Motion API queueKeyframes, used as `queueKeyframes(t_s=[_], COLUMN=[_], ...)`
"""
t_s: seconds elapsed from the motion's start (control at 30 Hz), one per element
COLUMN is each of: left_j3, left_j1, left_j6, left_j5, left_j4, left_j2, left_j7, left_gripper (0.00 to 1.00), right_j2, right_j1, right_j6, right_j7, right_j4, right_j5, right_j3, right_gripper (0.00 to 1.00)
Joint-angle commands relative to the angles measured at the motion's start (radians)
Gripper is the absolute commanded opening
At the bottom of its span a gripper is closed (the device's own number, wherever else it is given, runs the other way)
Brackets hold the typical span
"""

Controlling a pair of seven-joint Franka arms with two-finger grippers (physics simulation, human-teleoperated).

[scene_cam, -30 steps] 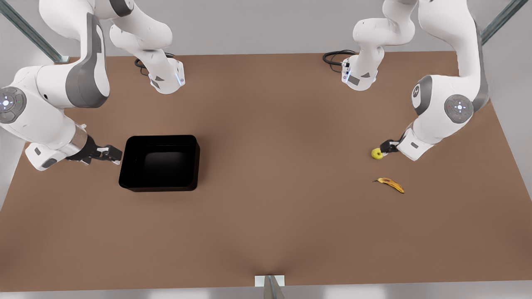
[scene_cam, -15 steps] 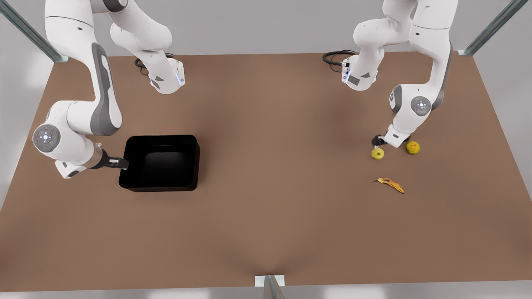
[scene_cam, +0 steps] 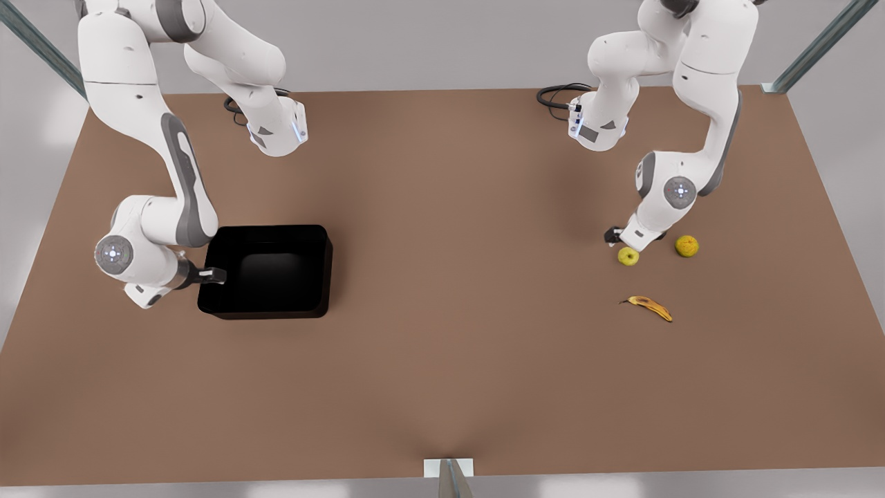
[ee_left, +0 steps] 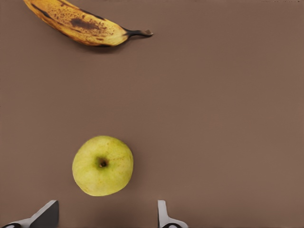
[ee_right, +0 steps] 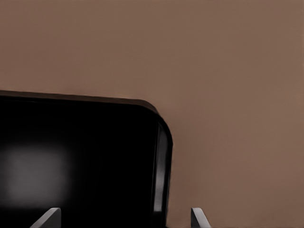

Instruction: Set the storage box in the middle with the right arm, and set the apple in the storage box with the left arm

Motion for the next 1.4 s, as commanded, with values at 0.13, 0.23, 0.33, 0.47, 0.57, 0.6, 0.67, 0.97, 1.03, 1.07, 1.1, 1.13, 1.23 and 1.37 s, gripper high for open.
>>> queueKeyframes(t_s=[0.13, 0.23, 0.33, 0.47, 0.57, 0.6, 0.67, 0.97, 1.03, 1.07, 1.1, 1.13, 1.23, 1.37], left_j3=[0.000, 0.000, 0.000, 0.000, 0.000, 0.000, 0.000, 0.000, 0.000, 0.000, 0.000, 0.000, 0.000, 0.000], left_j1=[0.021, 0.029, 0.029, 0.024, 0.027, 0.029, 0.029, 0.032, 0.032, 0.034, 0.034, 0.034, 0.034, 0.034], left_j6=[0.028, 0.028, 0.028, 0.028, 0.028, 0.028, 0.028, 0.028, 0.028, 0.028, 0.028, 0.028, 0.028, 0.028], left_j5=[0.001, 0.002, 0.002, 0.004, 0.005, 0.007, 0.009, 0.010, 0.010, 0.010, 0.010, 0.010, 0.010, 0.010], left_j4=[0.016, 0.023, 0.028, 0.034, 0.036, 0.037, 0.057, 0.068, 0.068, 0.066, 0.066, 0.066, 0.066, 0.072], left_j2=[0.046, 0.075, 0.089, 0.101, 0.102, 0.104, 0.118, 0.125, 0.125, 0.125, 0.127, 0.127, 0.125, 0.127], left_j7=[0.002, 0.002, 0.003, 0.003, 0.003, 0.003, 0.003, 0.006, 0.006, 0.006, 0.006, 0.006, 0.006, 0.008], left_gripper=[1.00, 1.00, 1.00, 1.00, 1.00, 1.00, 1.00, 1.00, 1.00, 1.00, 1.00, 1.00, 1.00, 1.00], right_j2=[0.022, 0.034, 0.042, 0.046, 0.066, 0.066, 0.065, 0.066, 0.068, 0.066, 0.066, 0.061, 0.040, 0.037], right_j1=[-0.012, -0.012, -0.018, -0.032, -0.038, -0.045, -0.046, -0.043, -0.038, -0.034, -0.032, -0.029, -0.028, -0.028], right_j6=[0.051, 0.077, 0.104, 0.137, 0.140, 0.138, 0.134, 0.137, 0.135, 0.131, 0.126, 0.120, 0.046, -0.107], right_j7=[-0.002, -0.002, -0.002, 0.000, -0.002, -0.002, -0.002, -0.002, -0.003, -0.003, -0.003, -0.003, -0.017, -0.015], right_j4=[-0.030, -0.044, -0.056, -0.073, -0.073, -0.073, -0.073, -0.073, -0.071, -0.068, -0.067, -0.062, -0.028, 0.096], right_j5=[-0.031, -0.029, -0.029, -0.031, -0.031, -0.031, -0.031, -0.034, -0.034, -0.034, -0.034, -0.032, -0.034, -0.032], right_j3=[0.000, 0.000, 0.000, 0.000, 0.000, 0.000, 0.000, 0.003, 0.003, 0.003, 0.003, 0.003, 0.006, 0.034], right_gripper=[1.00, 1.00, 1.00, 0.31, 0.35, 0.36, 0.35, 0.21, 0.21, 0.21, 0.21, 0.21, 0.21, 0.21])
